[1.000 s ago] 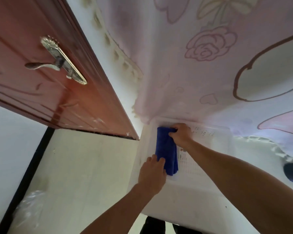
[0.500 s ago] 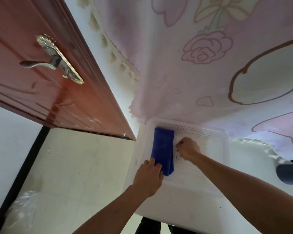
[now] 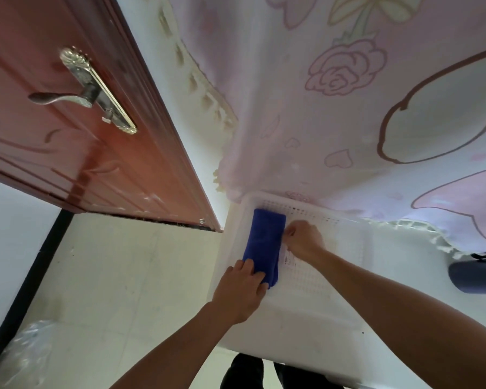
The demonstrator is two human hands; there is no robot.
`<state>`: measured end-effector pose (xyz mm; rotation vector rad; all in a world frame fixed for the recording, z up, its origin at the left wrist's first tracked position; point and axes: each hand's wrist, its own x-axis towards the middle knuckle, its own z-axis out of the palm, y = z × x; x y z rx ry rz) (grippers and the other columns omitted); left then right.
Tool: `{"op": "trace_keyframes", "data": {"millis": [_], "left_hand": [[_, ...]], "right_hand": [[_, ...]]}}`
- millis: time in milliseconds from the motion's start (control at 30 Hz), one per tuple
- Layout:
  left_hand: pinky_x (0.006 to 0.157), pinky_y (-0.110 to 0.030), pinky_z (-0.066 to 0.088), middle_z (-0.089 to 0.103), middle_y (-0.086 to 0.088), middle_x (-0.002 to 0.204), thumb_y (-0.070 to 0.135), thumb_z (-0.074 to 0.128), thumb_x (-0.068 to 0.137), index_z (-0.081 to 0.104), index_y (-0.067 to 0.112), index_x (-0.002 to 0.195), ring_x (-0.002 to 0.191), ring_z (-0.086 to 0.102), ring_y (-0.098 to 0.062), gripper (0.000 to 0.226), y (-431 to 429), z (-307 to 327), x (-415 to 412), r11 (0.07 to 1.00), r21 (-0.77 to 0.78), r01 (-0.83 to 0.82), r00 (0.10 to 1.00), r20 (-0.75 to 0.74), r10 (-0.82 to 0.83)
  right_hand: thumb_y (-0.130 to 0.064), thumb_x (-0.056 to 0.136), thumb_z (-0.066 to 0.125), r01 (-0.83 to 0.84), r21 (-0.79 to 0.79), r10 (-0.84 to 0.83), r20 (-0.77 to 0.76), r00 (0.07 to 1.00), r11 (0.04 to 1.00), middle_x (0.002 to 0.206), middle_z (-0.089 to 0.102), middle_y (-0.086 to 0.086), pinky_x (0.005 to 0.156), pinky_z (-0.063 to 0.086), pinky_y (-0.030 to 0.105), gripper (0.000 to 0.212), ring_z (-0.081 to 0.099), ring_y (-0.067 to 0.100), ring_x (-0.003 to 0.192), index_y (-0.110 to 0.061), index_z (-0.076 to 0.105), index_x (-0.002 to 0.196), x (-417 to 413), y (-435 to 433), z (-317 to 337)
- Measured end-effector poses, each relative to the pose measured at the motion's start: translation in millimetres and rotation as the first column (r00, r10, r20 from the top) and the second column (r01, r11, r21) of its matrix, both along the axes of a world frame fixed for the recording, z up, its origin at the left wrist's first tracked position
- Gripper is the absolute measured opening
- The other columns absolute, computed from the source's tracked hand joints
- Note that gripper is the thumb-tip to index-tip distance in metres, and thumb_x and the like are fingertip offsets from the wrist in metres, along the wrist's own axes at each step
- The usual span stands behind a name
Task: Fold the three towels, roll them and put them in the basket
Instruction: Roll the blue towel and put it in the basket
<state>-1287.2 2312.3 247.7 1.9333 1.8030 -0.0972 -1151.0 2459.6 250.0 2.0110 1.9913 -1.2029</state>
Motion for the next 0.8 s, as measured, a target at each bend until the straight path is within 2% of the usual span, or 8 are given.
{"op": "trace_keyframes", "data": {"millis": [67, 133, 200, 333, 467, 633, 700, 800], "left_hand": [[0.092, -0.035, 0.038, 0.049, -0.004, 0.124, 0.042, 0.021, 0.101, 0.051, 0.023, 0.122, 0.106, 0.046, -0.022, 0.041, -3, 0, 1, 0.999, -0.01, 0.045, 0.998, -0.04, -0.045], [0.094, -0.039, 0.037, 0.047, -0.007, 0.128, 0.045, 0.019, 0.1, 0.046, 0.025, 0.129, 0.11, 0.044, -0.025, 0.045, -3, 1, 0, 0.995, -0.039, 0.092, 0.993, -0.071, -0.094], [0.095, -0.042, 0.034, 0.044, -0.009, 0.132, 0.048, 0.016, 0.1, 0.042, 0.027, 0.134, 0.113, 0.043, -0.027, 0.048, 0, 2, 0, 0.988, -0.079, 0.135, 0.986, -0.091, -0.142], [0.1, -0.046, 0.029, 0.038, -0.011, 0.14, 0.054, 0.011, 0.098, 0.039, 0.03, 0.139, 0.124, 0.037, -0.031, 0.056, 3, -1, 0, 0.966, -0.174, 0.192, 0.972, -0.101, -0.211], [0.103, -0.048, 0.028, 0.035, -0.012, 0.144, 0.058, 0.011, 0.097, 0.041, 0.029, 0.14, 0.129, 0.034, -0.032, 0.059, 12, -5, 1, 0.955, -0.219, 0.198, 0.972, -0.085, -0.221], [0.1, -0.045, 0.033, 0.045, -0.009, 0.135, 0.053, 0.017, 0.098, 0.046, 0.025, 0.133, 0.12, 0.042, -0.028, 0.053, -4, -1, -5, 0.963, -0.162, 0.214, 0.971, -0.071, -0.228], [0.1, -0.04, 0.036, 0.051, -0.006, 0.128, 0.049, 0.025, 0.099, 0.049, 0.023, 0.129, 0.113, 0.047, -0.024, 0.047, -21, 6, -9, 0.981, -0.076, 0.177, 0.982, -0.057, -0.182], [0.102, -0.035, 0.037, 0.055, -0.001, 0.126, 0.043, 0.034, 0.098, 0.051, 0.023, 0.124, 0.11, 0.051, -0.019, 0.037, -48, 18, -11, 0.993, 0.072, 0.092, 0.994, -0.063, -0.088]], "right_hand": [[-0.015, 0.089, 0.052, 0.024, 0.198, -0.001, -0.117, 0.993, 0.98, 0.089, 0.07, 0.0, 0.074, 0.057, 0.037, 0.018, 0.065, 0.021, 0.077, -0.02, 0.068, 0.092, -10, 11, 3], [-0.01, 0.092, 0.047, -0.13, 0.221, 0.169, -0.166, 0.972, 0.967, 0.106, 0.069, 0.001, 0.083, 0.05, 0.031, 0.03, 0.063, 0.022, 0.094, -0.02, 0.067, 0.112, -26, 17, 1], [-0.005, 0.092, 0.043, -0.299, 0.184, 0.323, -0.116, 0.939, 0.936, 0.115, 0.065, 0.006, 0.085, 0.047, 0.032, 0.039, 0.06, 0.027, 0.102, -0.019, 0.061, 0.125, -36, 18, -8], [-0.007, 0.095, 0.043, -0.414, 0.159, 0.412, 0.049, 0.91, 0.896, 0.133, 0.046, 0.012, 0.095, 0.046, 0.043, 0.054, 0.053, 0.035, 0.111, -0.027, 0.039, 0.145, -36, 13, -31], [-0.004, 0.092, 0.044, -0.454, 0.128, 0.443, 0.11, 0.89, 0.882, 0.137, 0.042, 0.014, 0.097, 0.045, 0.043, 0.06, 0.051, 0.036, 0.115, -0.028, 0.035, 0.147, -41, 15, -30], [0.004, 0.091, 0.039, -0.35, -0.032, 0.349, -0.024, 0.937, 0.936, 0.138, 0.052, 0.013, 0.101, 0.042, 0.035, 0.056, 0.051, 0.031, 0.12, -0.018, 0.043, 0.143, -32, 24, -2], [0.0, 0.093, 0.041, -0.312, 0.046, 0.312, 0.008, 0.95, 0.949, 0.134, 0.056, 0.012, 0.096, 0.042, 0.031, 0.047, 0.053, 0.031, 0.117, -0.016, 0.054, 0.135, -17, 24, 13], [-0.009, 0.096, 0.043, -0.356, 0.165, 0.34, 0.116, 0.933, 0.92, 0.134, 0.058, 0.011, 0.095, 0.045, 0.033, 0.035, 0.057, 0.031, 0.114, -0.016, 0.064, 0.123, 3, 17, 32]]}}
